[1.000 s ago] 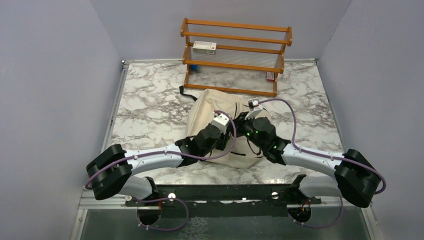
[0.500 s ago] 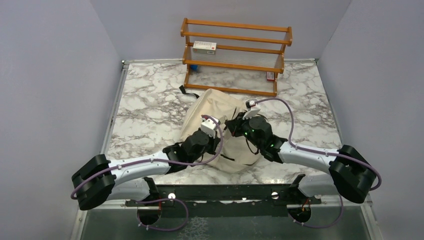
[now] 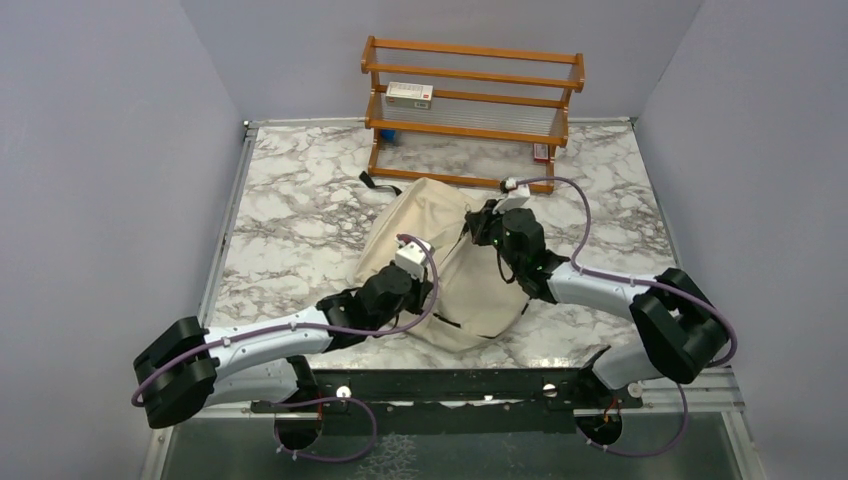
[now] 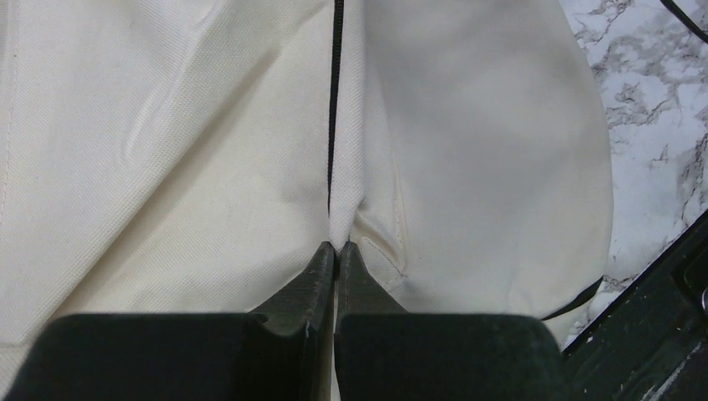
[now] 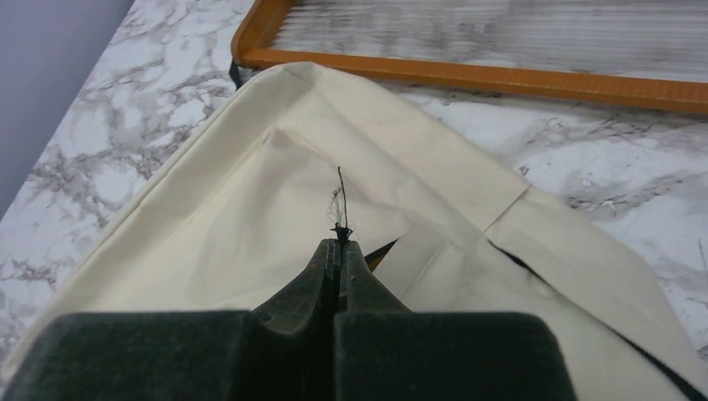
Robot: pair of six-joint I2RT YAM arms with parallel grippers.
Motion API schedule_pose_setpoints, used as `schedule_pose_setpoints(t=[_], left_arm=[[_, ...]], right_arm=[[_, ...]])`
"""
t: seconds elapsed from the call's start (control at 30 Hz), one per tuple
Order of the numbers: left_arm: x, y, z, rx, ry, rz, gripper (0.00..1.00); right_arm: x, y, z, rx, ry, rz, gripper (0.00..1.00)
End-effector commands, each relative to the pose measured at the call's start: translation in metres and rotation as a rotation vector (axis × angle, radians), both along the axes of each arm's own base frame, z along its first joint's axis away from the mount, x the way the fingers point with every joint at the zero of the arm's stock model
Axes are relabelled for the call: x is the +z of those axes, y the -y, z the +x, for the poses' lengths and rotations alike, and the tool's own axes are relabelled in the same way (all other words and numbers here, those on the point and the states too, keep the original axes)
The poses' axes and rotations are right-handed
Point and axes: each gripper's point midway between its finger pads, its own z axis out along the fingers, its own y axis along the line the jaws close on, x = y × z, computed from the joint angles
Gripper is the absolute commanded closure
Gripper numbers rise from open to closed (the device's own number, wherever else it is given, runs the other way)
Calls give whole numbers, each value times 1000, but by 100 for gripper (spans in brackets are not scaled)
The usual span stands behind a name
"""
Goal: Pack the student bag
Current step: Zip the student bag at the center of the board.
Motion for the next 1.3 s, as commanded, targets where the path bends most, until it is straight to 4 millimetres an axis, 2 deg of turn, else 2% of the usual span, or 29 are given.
schedule_pose_setpoints(t=[0.0,0.4,0.57,0.67,0.73,0.83,0.87,0.93,1.03,1.13,1.27], left_arm=[[-19,-15,-16,-37,-57,68,100],[-20,-29,-26,-28,-77,54,100],[-20,-34,-28,-15,-85,50,100],[-19,-37,-27,-2,-81,47,100],[-15,-37,-26,9,-73,38,100],[-6,-34,-20,33,-58,13,100],[-2,-32,-18,35,-50,4,96],[8,-27,-12,46,-33,-10,81],[24,-16,-1,43,-8,-20,72],[45,-3,11,29,23,-64,59],[67,7,34,4,23,-136,50]], right_arm=[[31,24,44,-114,132,-2,99],[5,55,101,-184,125,-80,99],[-15,78,114,-260,70,-146,99],[-25,83,114,-261,46,-176,99],[-23,81,110,-234,55,-173,99],[-7,68,100,-145,97,-131,99],[1,62,95,-104,111,-116,96],[17,50,82,-13,136,-90,85],[41,36,57,116,146,-63,66],[64,35,29,188,167,-44,57],[80,46,-3,207,189,-33,48]])
